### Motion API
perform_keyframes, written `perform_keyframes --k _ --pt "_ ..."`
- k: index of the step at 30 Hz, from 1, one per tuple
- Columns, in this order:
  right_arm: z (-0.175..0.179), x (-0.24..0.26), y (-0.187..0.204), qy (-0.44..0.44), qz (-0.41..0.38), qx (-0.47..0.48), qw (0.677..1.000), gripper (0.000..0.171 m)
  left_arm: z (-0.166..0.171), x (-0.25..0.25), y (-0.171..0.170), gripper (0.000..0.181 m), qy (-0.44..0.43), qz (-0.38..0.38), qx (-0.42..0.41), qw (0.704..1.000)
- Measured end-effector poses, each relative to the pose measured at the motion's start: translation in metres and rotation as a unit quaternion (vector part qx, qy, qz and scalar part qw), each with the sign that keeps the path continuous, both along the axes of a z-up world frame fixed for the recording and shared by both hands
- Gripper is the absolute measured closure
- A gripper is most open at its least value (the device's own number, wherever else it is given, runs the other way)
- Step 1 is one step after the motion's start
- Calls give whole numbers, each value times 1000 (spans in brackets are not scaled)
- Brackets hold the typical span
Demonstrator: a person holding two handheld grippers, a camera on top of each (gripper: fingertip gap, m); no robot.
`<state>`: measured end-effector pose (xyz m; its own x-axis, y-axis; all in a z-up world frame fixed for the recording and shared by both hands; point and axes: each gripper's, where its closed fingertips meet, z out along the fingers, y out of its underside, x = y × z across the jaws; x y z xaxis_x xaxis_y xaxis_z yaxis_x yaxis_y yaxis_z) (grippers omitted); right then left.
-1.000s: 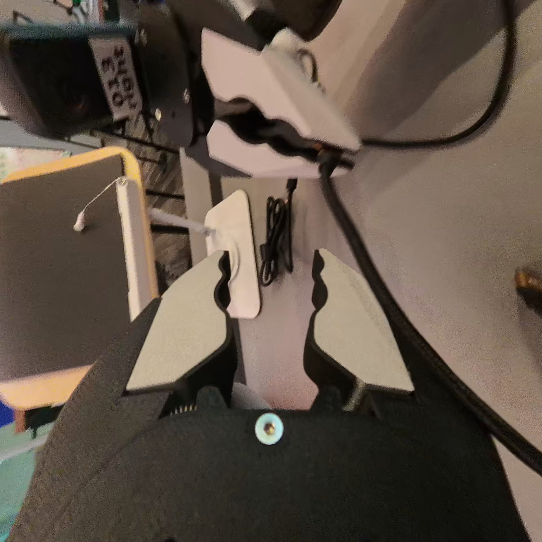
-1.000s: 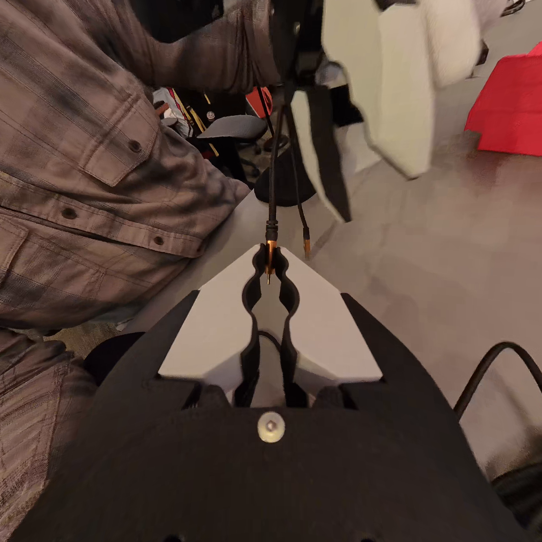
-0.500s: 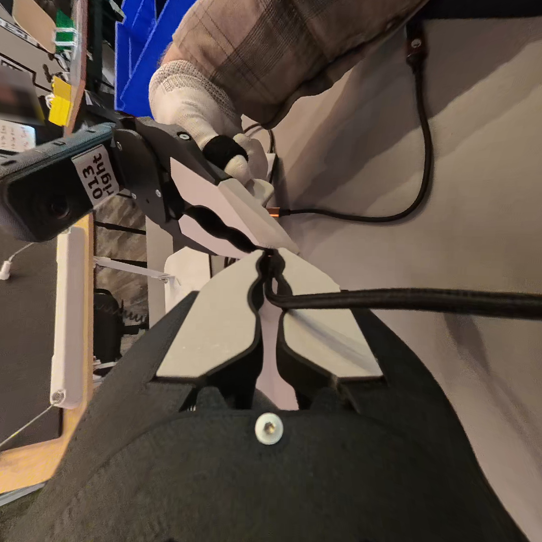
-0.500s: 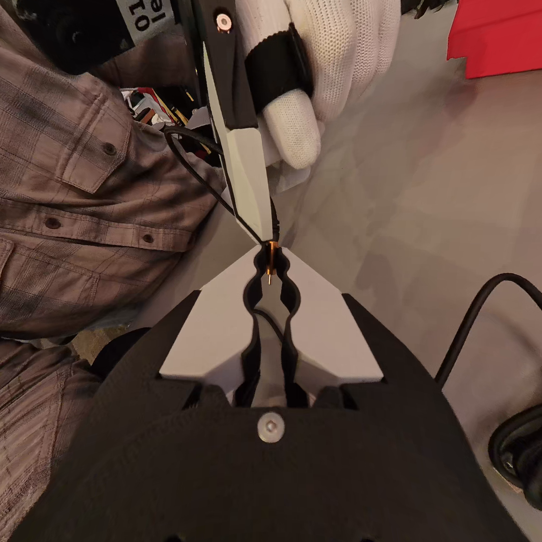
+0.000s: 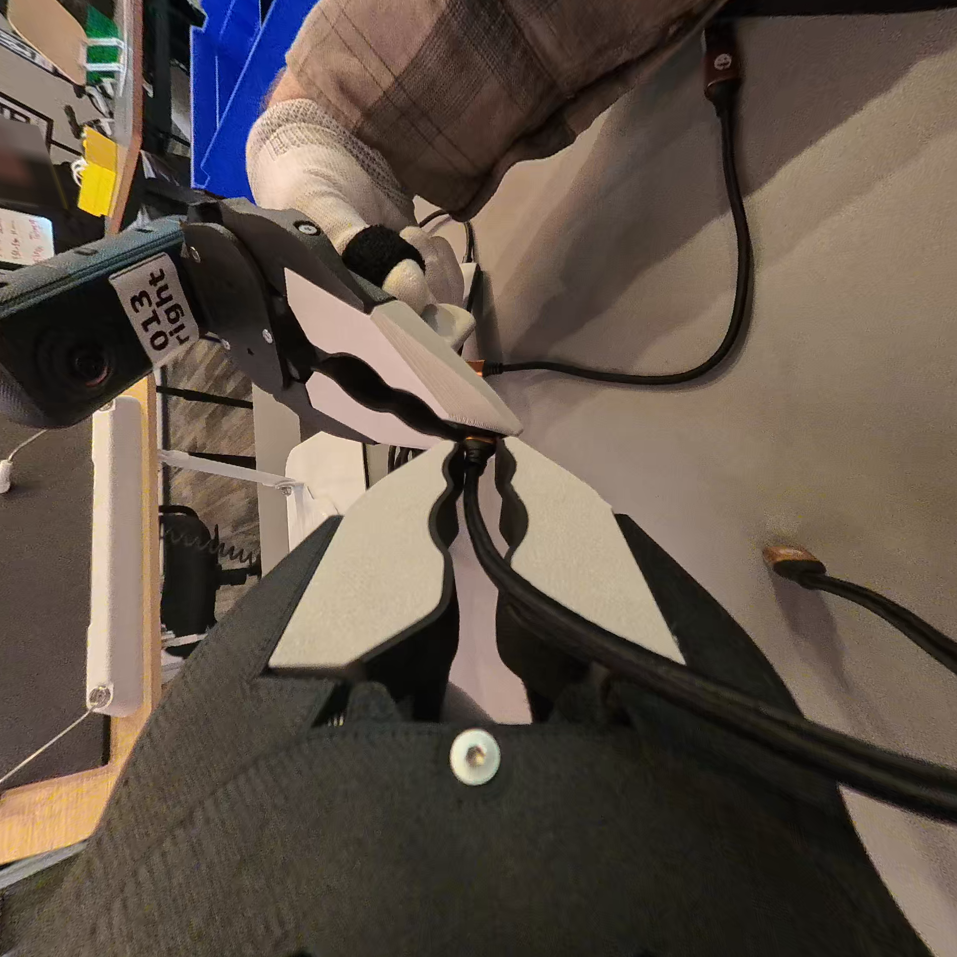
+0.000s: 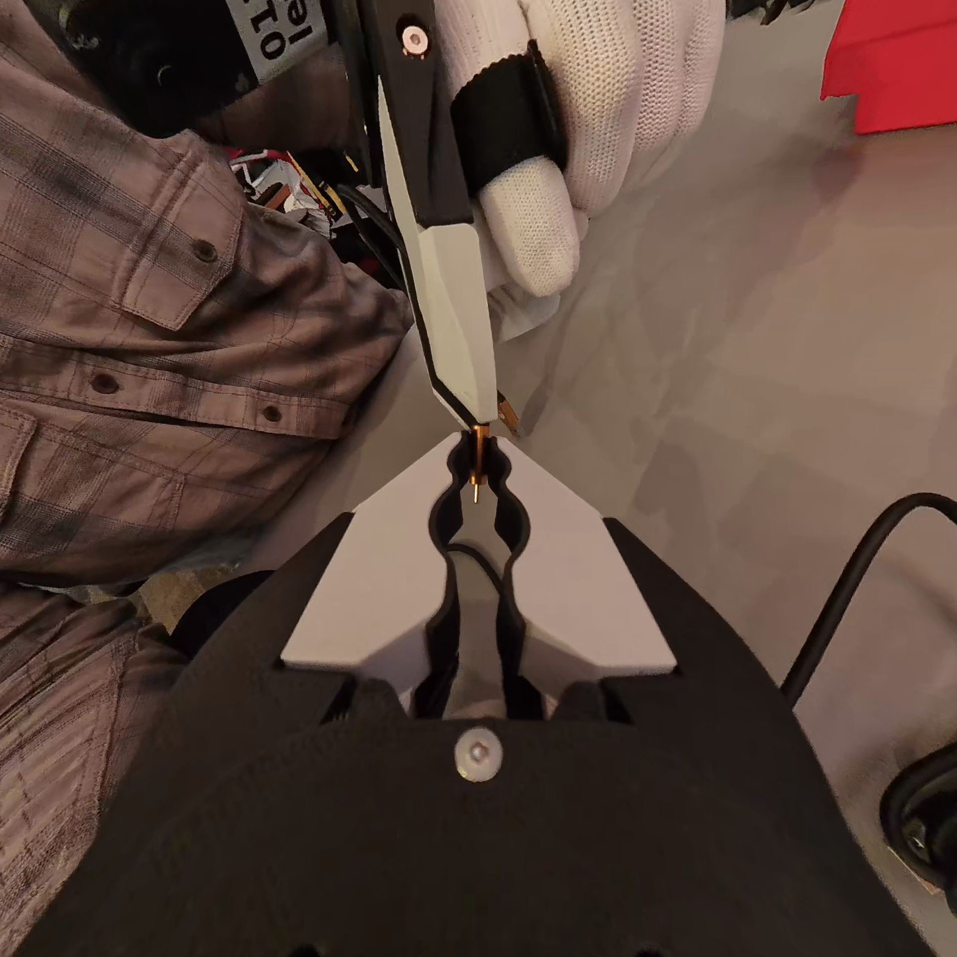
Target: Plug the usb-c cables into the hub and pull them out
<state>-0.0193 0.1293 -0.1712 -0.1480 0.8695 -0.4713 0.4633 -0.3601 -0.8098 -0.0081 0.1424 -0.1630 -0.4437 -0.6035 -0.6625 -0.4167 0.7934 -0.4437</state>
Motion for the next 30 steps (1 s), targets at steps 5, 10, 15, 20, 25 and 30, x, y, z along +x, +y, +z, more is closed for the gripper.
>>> perform_keyframes --k 5,10,15,20,25,30 --pt "13 0 35 10 -95 63 993 145 14 -2 21 170 -35 54 -15 998" --pt "50 3 64 19 -178 233 956 137 52 -12 52 171 -125 149 -148 970" --pt "65 0 95 -73 -236 444 861 144 70 -21 68 171 -165 211 -240 933" --pt "77 -4 114 -138 -255 584 759 154 77 -24 79 171 -189 268 -304 894" --pt "94 -12 124 -152 -273 675 669 164 90 -28 87 171 -219 297 -402 838" --pt "102 -15 128 -149 -294 697 636 169 102 -31 91 171 -249 299 -429 815"
